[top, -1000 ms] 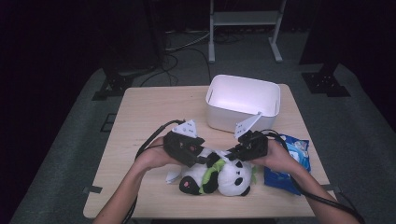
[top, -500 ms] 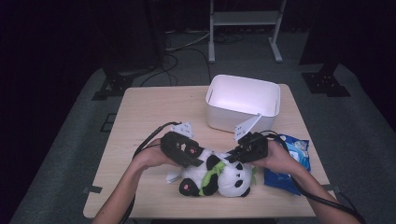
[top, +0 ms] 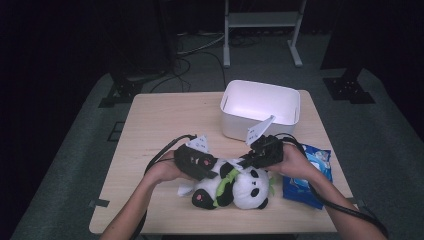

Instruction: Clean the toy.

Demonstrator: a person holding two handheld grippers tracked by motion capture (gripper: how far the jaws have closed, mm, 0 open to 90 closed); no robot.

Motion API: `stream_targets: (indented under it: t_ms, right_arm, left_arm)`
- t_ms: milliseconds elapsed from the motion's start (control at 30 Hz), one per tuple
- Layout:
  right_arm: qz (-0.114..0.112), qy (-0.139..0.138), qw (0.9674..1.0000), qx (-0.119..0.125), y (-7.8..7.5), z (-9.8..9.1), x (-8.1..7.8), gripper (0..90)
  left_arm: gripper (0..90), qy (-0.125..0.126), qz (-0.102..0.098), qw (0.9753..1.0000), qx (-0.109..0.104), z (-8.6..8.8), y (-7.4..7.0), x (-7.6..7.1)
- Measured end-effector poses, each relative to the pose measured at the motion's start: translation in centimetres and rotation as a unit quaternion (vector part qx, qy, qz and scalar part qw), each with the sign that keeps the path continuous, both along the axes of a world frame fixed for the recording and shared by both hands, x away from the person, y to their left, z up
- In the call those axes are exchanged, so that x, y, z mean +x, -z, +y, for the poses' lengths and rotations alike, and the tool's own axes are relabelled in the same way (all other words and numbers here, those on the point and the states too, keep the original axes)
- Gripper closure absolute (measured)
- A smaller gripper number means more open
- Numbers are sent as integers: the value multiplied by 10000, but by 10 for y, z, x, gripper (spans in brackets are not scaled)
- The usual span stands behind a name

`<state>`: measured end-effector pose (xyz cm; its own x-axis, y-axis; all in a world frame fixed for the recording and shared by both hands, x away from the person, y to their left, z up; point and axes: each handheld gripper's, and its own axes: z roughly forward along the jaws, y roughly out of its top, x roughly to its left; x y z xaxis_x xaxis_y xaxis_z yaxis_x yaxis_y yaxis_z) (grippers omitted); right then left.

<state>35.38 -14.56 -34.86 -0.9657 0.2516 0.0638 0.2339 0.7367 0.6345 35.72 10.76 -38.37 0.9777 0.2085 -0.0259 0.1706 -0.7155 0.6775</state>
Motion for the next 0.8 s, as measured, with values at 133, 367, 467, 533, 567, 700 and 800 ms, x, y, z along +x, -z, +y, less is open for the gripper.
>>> stream_targets:
  t_ms: [133,367,467,533,567,700,800]
  right_arm:
    - [33,82,10000,13,1,-1,5,796]
    - [-24,212,9997,107,-4,0,15,796]
    - [-46,291,9994,174,-8,0,20,796]
    - [-24,333,9994,110,-5,-1,23,796]
    - [17,314,9995,57,-2,-1,24,797]
    - [196,256,9994,87,8,0,21,804]
    - [267,186,9994,103,9,-1,17,807]
  left_arm:
    - [485,70,-357,9993,-61,-1,-2,-3]
    - [536,124,-1044,9944,-57,-6,-10,-5]
    - [536,80,-1222,9925,-9,-6,-14,-6]
    - [532,139,-1192,9928,-68,-3,-11,-8]
    - [527,145,-1169,9930,-85,-1,-11,-8]
    - [380,23,-913,9955,-262,3,-10,-9]
    - [256,-218,-648,9970,-355,5,-13,-8]
